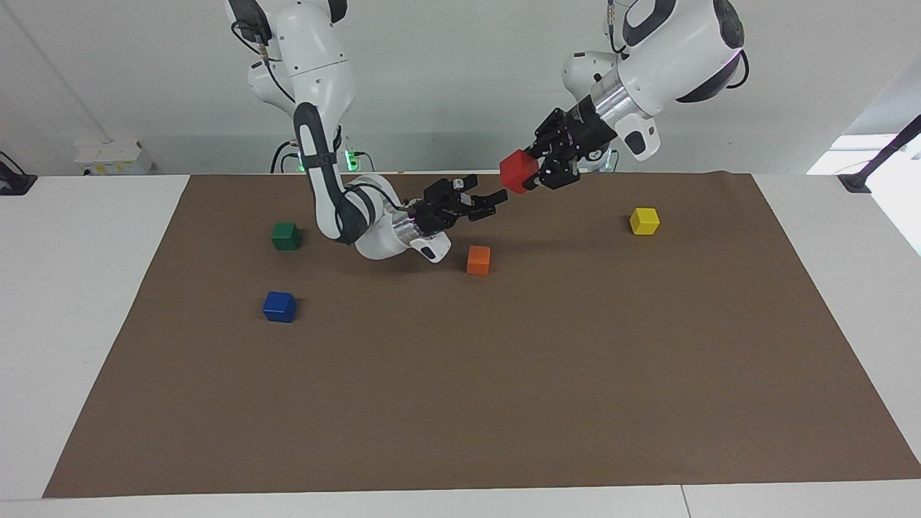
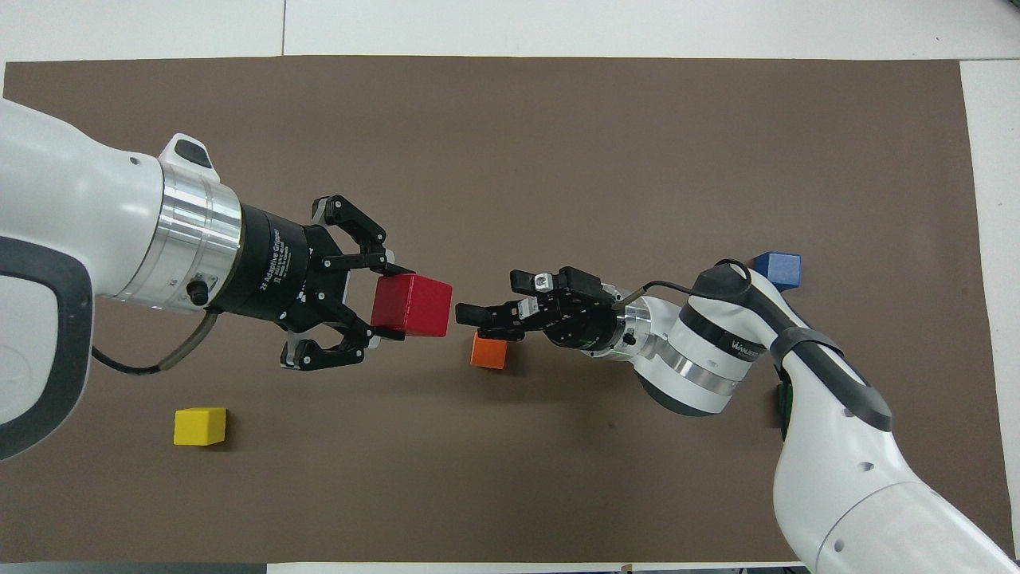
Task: Transfer red block to right arm and stack on blue block
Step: 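Carry the red cube toward the right gripper while the right gripper approaches, then close the right gripper on the red cube while the left gripper opens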
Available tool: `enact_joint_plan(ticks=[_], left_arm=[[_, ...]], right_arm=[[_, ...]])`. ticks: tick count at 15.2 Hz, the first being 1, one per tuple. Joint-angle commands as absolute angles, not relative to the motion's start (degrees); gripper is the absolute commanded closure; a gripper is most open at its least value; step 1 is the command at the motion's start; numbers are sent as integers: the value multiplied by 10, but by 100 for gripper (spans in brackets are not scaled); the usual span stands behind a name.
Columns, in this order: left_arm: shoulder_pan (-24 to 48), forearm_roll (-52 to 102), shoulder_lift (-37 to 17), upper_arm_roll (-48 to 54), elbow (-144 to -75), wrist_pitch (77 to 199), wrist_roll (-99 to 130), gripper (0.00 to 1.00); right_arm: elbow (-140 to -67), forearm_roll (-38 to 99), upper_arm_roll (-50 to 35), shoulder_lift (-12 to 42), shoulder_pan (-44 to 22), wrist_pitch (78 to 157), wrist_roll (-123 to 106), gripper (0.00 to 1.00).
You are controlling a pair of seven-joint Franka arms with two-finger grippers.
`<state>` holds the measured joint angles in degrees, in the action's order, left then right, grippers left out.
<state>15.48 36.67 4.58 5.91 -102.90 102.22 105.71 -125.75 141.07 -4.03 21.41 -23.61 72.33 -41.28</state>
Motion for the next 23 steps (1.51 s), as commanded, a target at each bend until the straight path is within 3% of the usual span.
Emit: enact_joint_plan(ticks=[1,10,12,13,14,15,16,20,21,22,23], left_arm=[[181,385,98,50,-1106,1063,1096,100],[192,385,105,49,-1108,1075,1125,100],[192,385,105,49,-1109,1078,1126,100],[192,385,105,49,-1109,1078,1127,100],[192,385,105,49,-1111,1078,1127,100],[192,385,106,49,-1112,1078,1127,100],[192,385,106,49,-1112,1078,1127,100],[192,384,106,49,-1113,1083,1126,100],[192,383,106,49,-1113,1082,1125,94],[193,381,105,50,-1109,1080,1128,1],[196,381,105,51,-1108,1078,1128,0]], right_arm=[[-1251,1432,-41,214,-243,732,-406,0],[-1243,1433,-41,214,-255,740,-423,1],[-1243,1433,-41,215,-256,747,-420,24],[-1243,1433,-41,214,-257,749,-424,45],[-1243,1433,-41,214,-258,748,-426,75],[-1243,1433,-41,214,-257,747,-428,95],[-1243,1433,-41,214,-257,747,-429,100],[-1242,1433,-41,212,-258,758,-428,100],[-1242,1432,-41,212,-257,756,-428,100],[-1240,1427,-41,212,-255,754,-427,100],[-1239,1426,-41,211,-254,756,-427,100]])
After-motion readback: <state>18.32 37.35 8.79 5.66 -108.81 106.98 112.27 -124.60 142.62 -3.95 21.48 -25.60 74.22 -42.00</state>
